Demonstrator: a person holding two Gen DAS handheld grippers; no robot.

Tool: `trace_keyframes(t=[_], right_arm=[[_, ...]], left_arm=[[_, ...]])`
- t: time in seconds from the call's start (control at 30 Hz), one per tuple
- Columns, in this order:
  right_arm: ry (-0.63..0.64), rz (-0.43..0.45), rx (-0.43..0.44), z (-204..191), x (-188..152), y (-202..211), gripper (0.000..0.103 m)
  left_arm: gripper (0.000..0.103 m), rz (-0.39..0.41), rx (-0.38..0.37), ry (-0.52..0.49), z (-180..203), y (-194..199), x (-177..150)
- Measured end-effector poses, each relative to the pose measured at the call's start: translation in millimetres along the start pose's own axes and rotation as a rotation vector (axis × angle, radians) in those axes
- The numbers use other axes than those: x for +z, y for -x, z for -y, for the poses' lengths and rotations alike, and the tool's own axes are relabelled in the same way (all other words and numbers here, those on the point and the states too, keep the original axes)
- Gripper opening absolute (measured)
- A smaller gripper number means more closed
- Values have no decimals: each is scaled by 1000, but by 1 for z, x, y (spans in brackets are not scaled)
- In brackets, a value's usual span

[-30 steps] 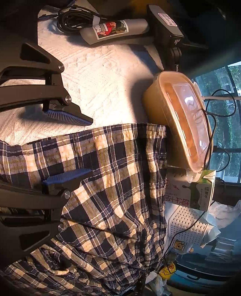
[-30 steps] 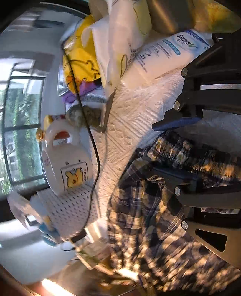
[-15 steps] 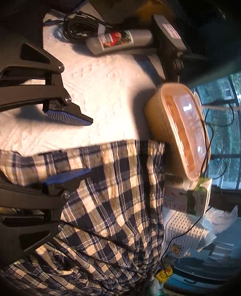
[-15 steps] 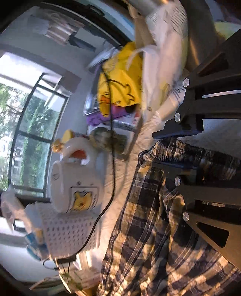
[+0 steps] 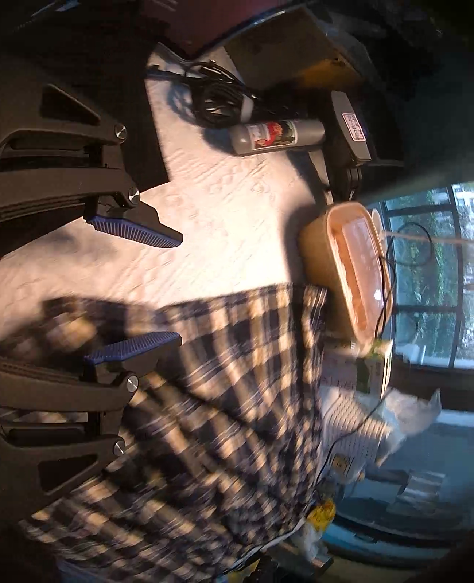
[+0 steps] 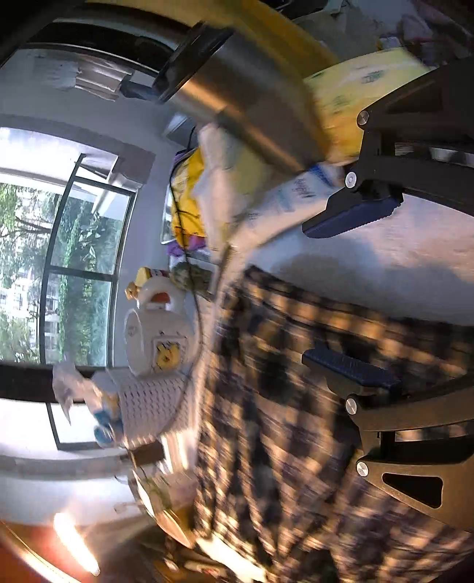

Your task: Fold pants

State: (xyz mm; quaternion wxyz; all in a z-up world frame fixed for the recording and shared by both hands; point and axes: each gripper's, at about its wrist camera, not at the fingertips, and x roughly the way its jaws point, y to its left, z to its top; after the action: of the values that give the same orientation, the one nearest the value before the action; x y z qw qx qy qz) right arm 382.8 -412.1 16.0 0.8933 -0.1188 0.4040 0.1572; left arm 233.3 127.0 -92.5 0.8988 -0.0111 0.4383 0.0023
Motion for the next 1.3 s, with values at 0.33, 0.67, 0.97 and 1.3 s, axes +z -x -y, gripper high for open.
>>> trace_keyframes(t=[0.33, 0.67, 0.97, 1.3], right_arm=[[-70, -31, 142, -26, -78, 64, 65], [-180, -57, 198, -38, -124, 60, 65], [-162, -54, 50, -40, -138, 78, 24], [-141, -61, 4, -39, -148, 101, 28]], left_arm=[[68, -83, -126, -58, 40, 35, -70], [65, -61, -34, -66, 53, 27, -83], [2, -26, -4, -72, 42, 21, -68], [59, 6, -26, -13, 24, 50, -78]])
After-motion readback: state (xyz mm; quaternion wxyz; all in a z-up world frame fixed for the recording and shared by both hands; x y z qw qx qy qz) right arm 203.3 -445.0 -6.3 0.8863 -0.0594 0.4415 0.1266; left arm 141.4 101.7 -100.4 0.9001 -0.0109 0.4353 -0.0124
